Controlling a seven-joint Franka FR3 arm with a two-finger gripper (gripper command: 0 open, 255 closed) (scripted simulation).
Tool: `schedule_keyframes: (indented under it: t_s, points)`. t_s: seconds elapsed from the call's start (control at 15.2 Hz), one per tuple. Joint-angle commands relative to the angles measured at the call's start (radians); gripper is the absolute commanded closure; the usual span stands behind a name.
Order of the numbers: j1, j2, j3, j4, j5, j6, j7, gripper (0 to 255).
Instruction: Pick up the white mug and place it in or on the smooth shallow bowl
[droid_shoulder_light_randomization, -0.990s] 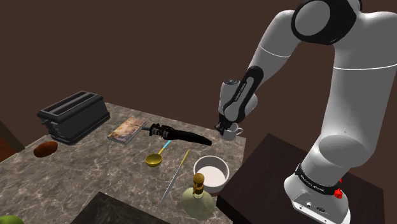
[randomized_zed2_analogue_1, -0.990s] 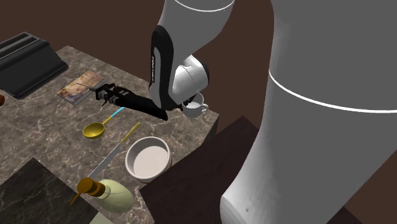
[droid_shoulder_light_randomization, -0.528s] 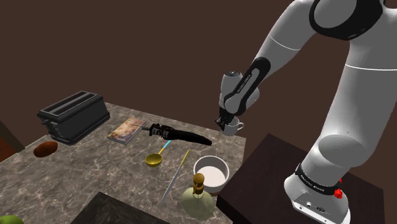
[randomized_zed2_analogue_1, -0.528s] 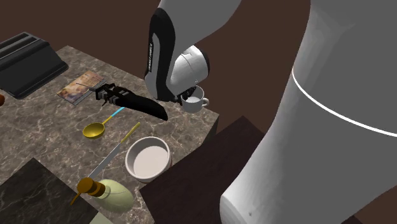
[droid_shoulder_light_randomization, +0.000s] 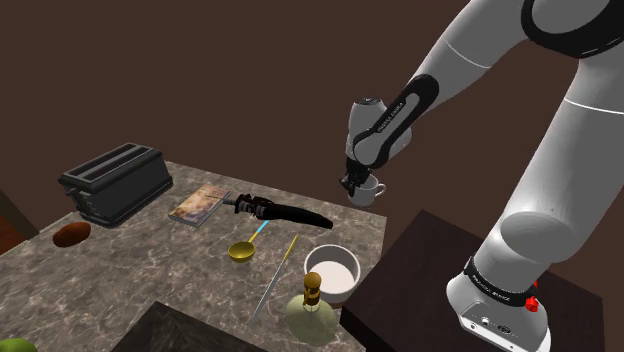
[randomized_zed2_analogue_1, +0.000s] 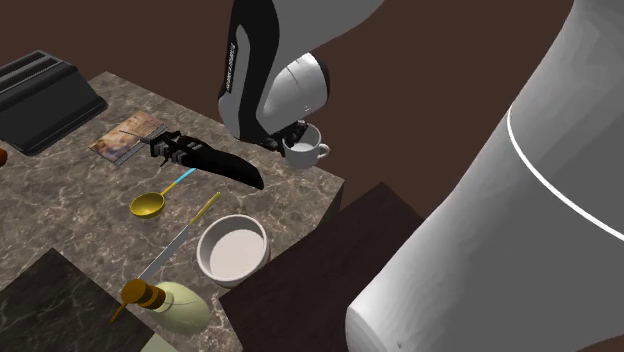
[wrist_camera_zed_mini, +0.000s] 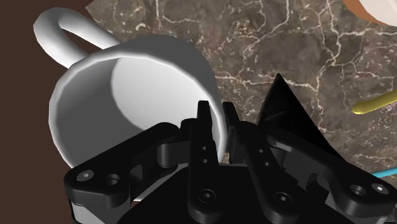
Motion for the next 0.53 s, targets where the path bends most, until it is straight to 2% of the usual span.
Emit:
schedule_keyframes:
  t_s: [0.0, 0.26, 0.46]
  points:
    - [0.0, -0.027, 0.001, 0.002, 0.004, -0.03, -0.005, 255]
    - [0.001, -0.074, 0.002, 0.006, 0.011, -0.08, -0.011, 255]
    - [0.04, -0.123, 0.043, -0.048, 0.004, -0.079, 0.075, 255]
